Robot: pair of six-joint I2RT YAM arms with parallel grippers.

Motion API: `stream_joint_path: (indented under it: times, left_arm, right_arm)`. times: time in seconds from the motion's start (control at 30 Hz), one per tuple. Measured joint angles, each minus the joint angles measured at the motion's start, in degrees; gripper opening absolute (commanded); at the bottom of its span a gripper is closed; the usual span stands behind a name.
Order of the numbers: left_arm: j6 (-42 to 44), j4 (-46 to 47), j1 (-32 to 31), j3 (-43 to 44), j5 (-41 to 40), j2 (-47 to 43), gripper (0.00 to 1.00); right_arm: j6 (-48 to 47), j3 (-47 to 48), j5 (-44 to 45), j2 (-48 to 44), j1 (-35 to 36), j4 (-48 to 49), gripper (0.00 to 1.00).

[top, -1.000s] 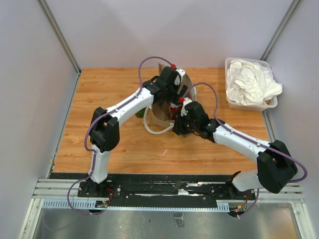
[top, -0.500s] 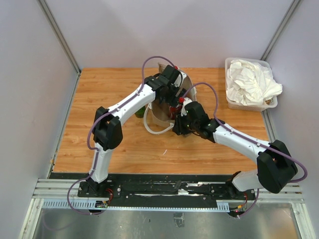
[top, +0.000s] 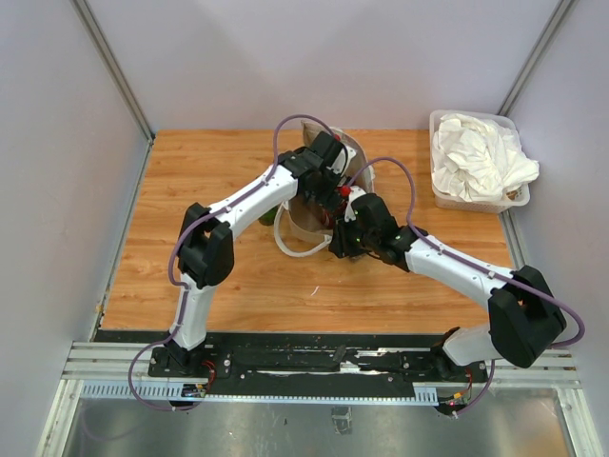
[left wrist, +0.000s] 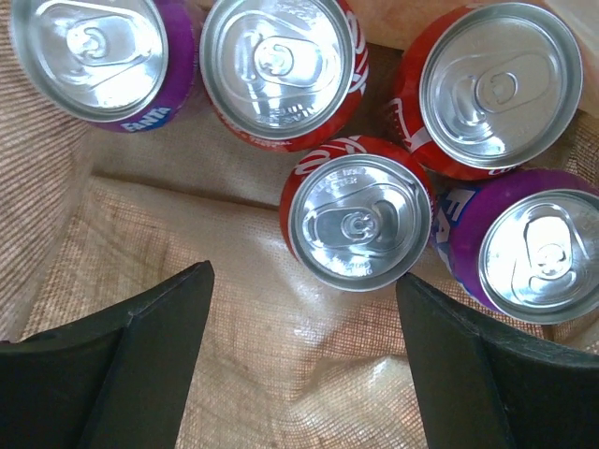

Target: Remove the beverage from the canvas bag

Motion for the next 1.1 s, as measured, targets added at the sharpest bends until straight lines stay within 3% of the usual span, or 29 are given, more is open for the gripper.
stream_joint_path:
  times: [0.37, 0.7, 1.0, 1.1]
  left_arm:
    - [-0.22, 5.95, -0.11, -7.15, 3.85, 0.50, 0.82]
    - [-0.35, 9.20, -0.13, -7.45, 3.30, 0.61, 0.85]
    - [0.02, 9.68, -0.22, -5.86, 3.37, 2.05, 0.83]
    - [0.02, 10.29, -0.24, -5.86, 3.54, 2.82, 0.76]
  right_arm:
    - [0.02, 0.07, 0.00, 0.15, 0.00, 0.00, 0.37]
    - [0.00, 0.07, -0.02, 0.28, 0.00, 0.20, 0.37]
    - [0.02, 0.07, -0.04, 0.42, 0.00, 0.31, 0.37]
    - [0.02, 0.07, -0.04, 0.52, 0.00, 0.39, 0.37]
